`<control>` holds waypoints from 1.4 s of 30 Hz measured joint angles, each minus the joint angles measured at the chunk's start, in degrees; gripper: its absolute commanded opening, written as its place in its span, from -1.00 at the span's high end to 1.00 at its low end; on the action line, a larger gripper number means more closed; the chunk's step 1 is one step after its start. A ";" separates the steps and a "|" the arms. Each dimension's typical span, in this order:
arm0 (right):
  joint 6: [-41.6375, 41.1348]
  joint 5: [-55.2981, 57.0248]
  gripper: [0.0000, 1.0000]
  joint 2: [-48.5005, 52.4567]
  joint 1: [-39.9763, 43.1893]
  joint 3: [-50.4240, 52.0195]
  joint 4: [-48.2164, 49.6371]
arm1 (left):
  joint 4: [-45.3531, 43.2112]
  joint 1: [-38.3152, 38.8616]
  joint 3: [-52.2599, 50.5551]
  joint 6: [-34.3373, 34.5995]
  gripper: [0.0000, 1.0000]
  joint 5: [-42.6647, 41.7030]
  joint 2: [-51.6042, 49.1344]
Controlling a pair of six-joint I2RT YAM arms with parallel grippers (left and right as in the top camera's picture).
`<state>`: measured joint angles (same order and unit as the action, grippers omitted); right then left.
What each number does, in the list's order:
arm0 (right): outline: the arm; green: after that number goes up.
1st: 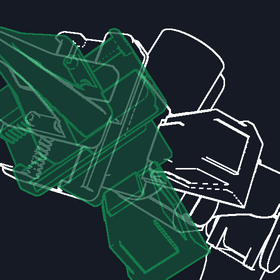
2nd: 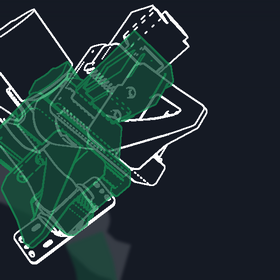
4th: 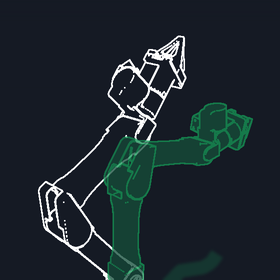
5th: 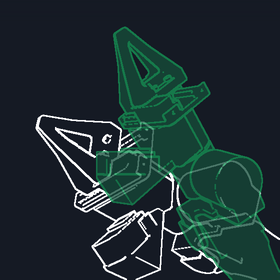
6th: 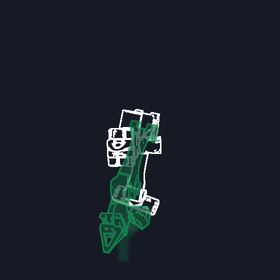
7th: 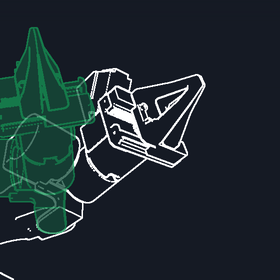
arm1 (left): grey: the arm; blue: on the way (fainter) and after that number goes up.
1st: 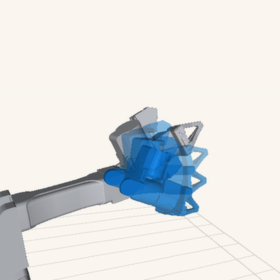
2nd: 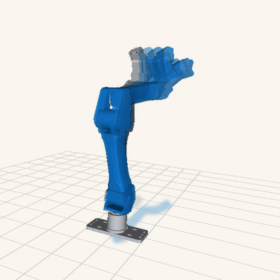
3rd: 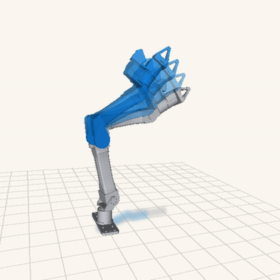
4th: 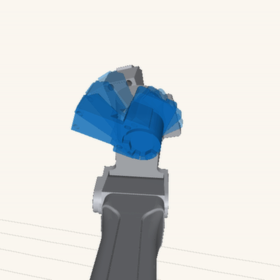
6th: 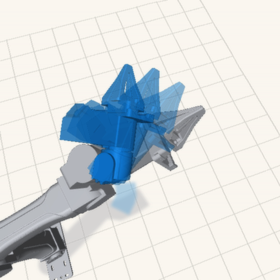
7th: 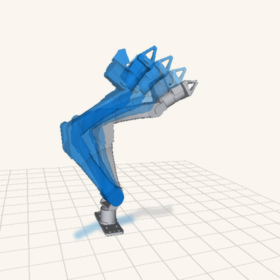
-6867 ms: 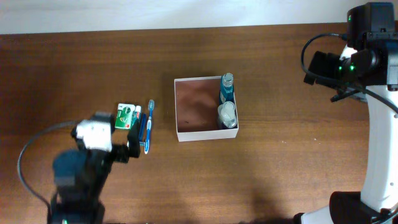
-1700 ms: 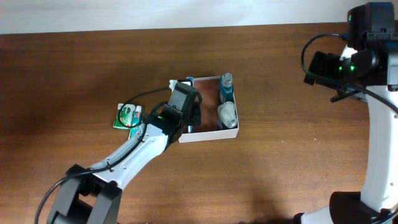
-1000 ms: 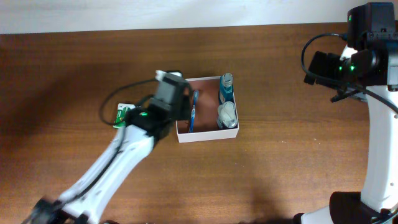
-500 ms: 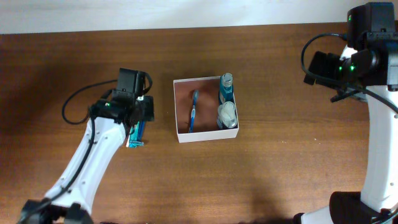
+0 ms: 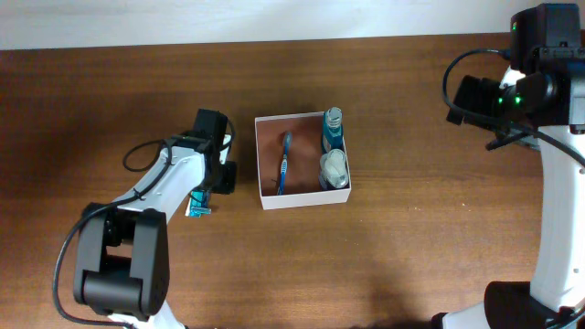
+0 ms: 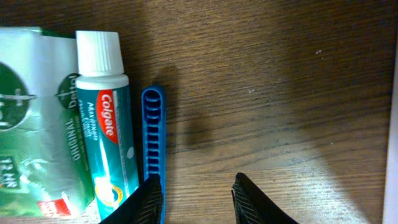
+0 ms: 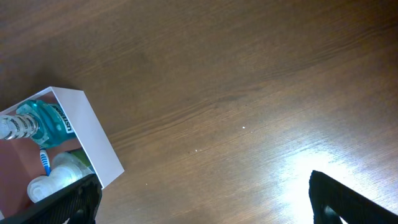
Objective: Pack container
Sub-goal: 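Return the left gripper to the blue razor and grasp it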
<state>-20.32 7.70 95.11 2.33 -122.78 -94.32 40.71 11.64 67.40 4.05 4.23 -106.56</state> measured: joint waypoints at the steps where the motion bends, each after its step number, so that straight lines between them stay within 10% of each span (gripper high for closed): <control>1: 0.00 -0.02 -0.97 0.00 0.00 0.00 0.02 | -0.09 0.00 0.00 -0.02 0.24 0.00 -0.15; 42: -0.02 0.00 -0.97 0.00 0.00 0.00 0.00 | 0.68 -3.48 -0.22 -0.22 0.50 -3.23 -1.99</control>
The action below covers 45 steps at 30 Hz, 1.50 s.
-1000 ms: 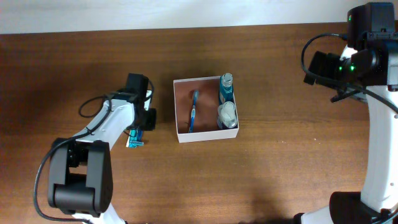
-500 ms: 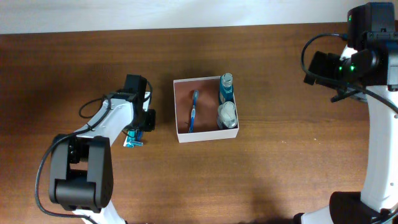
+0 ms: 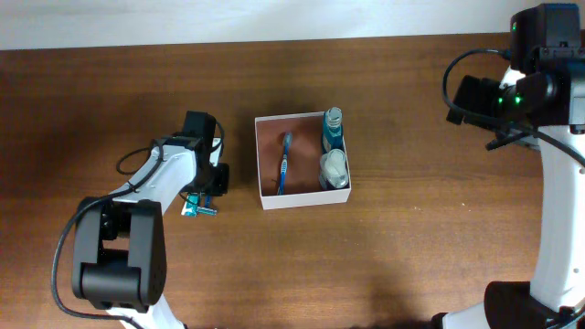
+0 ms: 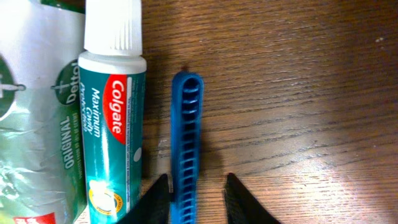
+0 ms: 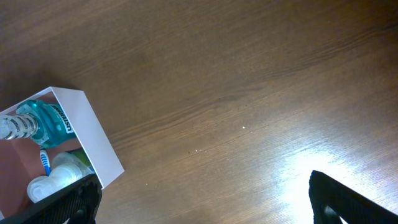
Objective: Pack container
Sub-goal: 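Return the left gripper to the blue razor and grasp it, then carry the razor into the box and lower it beside the toothbrush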
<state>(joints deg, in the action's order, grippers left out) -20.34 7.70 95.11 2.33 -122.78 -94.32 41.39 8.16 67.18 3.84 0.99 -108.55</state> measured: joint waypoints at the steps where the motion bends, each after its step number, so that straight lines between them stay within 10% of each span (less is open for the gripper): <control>1: 0.02 -0.02 -0.97 0.00 0.00 0.00 0.00 | 0.02 0.00 0.00 0.00 0.50 -0.20 0.00; 10: 0.02 -0.02 -0.97 0.00 0.00 0.00 0.00 | 0.02 0.00 -0.70 0.00 0.49 -0.42 0.00; 20: 0.02 0.00 -0.97 0.00 0.00 0.00 0.02 | 0.02 0.00 -0.70 -0.20 0.98 -0.42 0.00; 45: -0.02 -0.02 -0.97 0.00 0.00 0.00 0.02 | 5.70 8.13 14.12 9.18 0.99 -5.31 12.57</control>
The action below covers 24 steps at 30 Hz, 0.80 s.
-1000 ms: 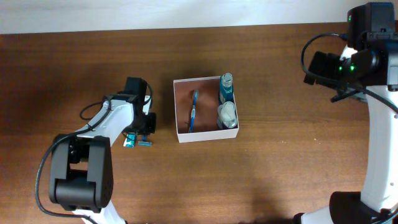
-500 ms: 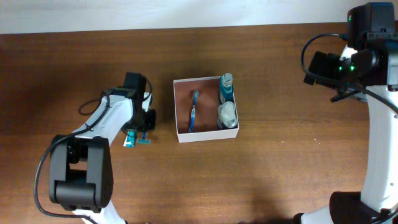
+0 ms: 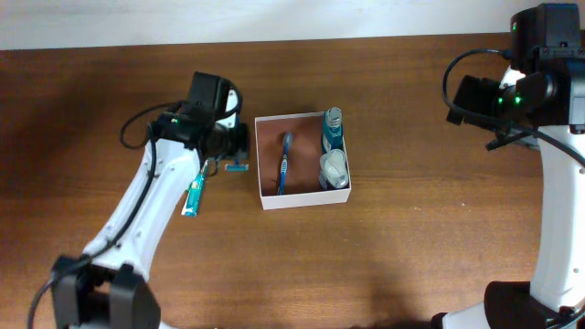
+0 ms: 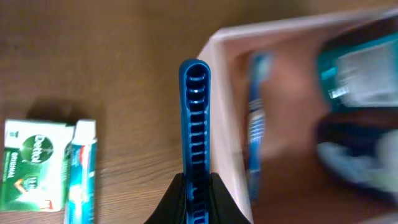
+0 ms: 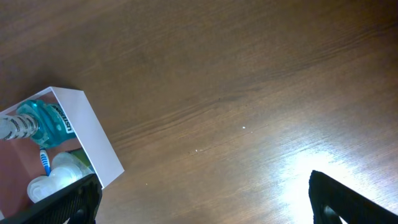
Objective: Pack container
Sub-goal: 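Carry the razor into the box and lower it beside the toothbrush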
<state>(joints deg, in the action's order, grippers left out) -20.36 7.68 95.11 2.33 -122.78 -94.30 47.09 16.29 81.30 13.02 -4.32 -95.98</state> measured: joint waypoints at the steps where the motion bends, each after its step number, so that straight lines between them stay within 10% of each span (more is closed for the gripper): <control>1: 0.07 0.00 -0.97 0.00 0.00 0.00 0.00 | -0.26 0.85 0.59 1.66 0.99 -0.02 0.85; 24: 0.07 0.02 -0.97 0.00 0.00 0.00 0.00 | -9.03 13.81 1.66 17.07 0.99 1.97 -11.93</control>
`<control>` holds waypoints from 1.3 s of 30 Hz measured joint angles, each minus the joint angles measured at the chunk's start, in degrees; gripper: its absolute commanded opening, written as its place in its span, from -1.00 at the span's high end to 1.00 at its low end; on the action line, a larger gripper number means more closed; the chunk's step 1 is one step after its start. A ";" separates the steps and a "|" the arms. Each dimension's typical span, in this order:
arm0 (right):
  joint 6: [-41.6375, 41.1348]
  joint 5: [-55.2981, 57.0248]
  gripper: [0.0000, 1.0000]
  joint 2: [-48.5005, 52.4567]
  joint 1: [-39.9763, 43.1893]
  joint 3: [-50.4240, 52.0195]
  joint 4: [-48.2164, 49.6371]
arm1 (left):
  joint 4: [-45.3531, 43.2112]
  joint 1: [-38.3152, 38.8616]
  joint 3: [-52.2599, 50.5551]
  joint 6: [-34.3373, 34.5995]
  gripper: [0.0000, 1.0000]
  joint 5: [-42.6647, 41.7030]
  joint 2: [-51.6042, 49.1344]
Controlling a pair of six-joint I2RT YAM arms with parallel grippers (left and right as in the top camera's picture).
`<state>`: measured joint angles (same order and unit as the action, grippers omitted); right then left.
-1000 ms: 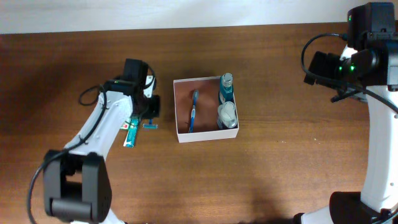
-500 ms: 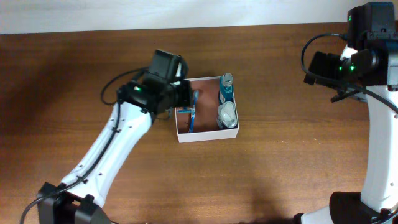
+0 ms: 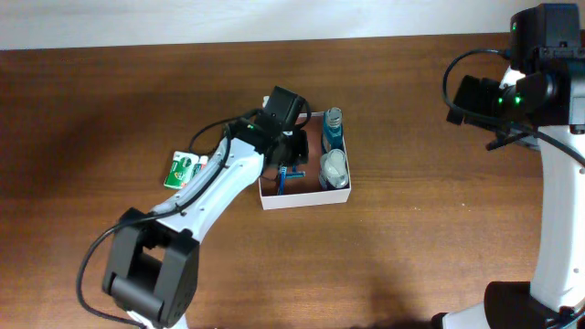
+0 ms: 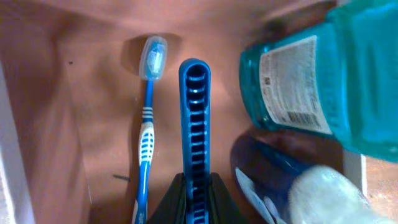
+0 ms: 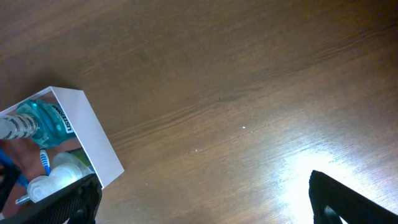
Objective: Pack container
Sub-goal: 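Carry the razor into the box and lower it beside the toothbrush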
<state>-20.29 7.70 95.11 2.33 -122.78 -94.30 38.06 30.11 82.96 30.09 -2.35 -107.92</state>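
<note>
A white box (image 3: 305,201) stands mid-table, its brown floor (image 4: 99,93) seen from close in the left wrist view. My left gripper (image 4: 194,200) is shut on a blue ribbed razor (image 4: 194,124), held low inside the box. The razor lies parallel to a blue toothbrush (image 4: 147,137) on its left. To its right are a teal mouthwash bottle (image 4: 305,81) and a dark blue, white-capped bottle (image 4: 292,186). In the overhead view the left gripper (image 3: 289,157) is over the box's left half. My right gripper (image 5: 205,198) hangs wide open above bare wood, far right of the box.
A green soap packet (image 3: 186,167) lies on the table left of the box, partly under the left arm. The right arm's base (image 3: 558,228) stands at the table's right edge. The box's white wall (image 5: 93,137) shows at the left of the right wrist view.
My left gripper, still shut on the razor, has gone from just outside the box's left wall to inside the box, between toothbrush and bottles. The right arm has not moved.
My left gripper was open over the table beside the razor, which lay next to the toothpaste and soap. Then its jaws straddled the razor's handle. Then it was shut on the razor at the box's left wall, and now holds it inside the box.
</note>
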 measured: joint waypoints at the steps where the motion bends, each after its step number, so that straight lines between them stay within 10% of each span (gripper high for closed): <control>1: 0.02 0.00 -0.97 0.00 0.00 0.00 -0.02 | -0.02 0.00 0.00 0.00 0.99 0.17 -0.39; 8: 0.00 -0.02 -0.97 0.00 0.00 0.00 0.00 | -0.02 0.00 0.00 0.00 0.97 1.79 -3.82; 19: -0.02 -0.02 -0.97 0.00 0.00 0.00 0.00 | 0.37 0.00 0.26 0.57 0.19 2.32 -4.68; 22: -0.02 -0.02 -0.97 0.00 0.00 0.00 -0.02 | 4.15 0.00 2.82 0.31 0.30 2.34 -4.46; 25: -0.02 -0.02 -0.97 0.00 0.00 0.00 -0.02 | 8.20 0.00 6.29 -1.22 1.00 2.89 -2.75; 39: 0.00 0.00 -0.97 0.00 0.00 0.00 -0.04 | 35.93 0.11 9.57 -2.01 1.00 4.79 5.62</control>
<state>-20.29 7.70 95.11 2.33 -122.78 -94.35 74.00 30.22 92.53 28.08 2.44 -102.30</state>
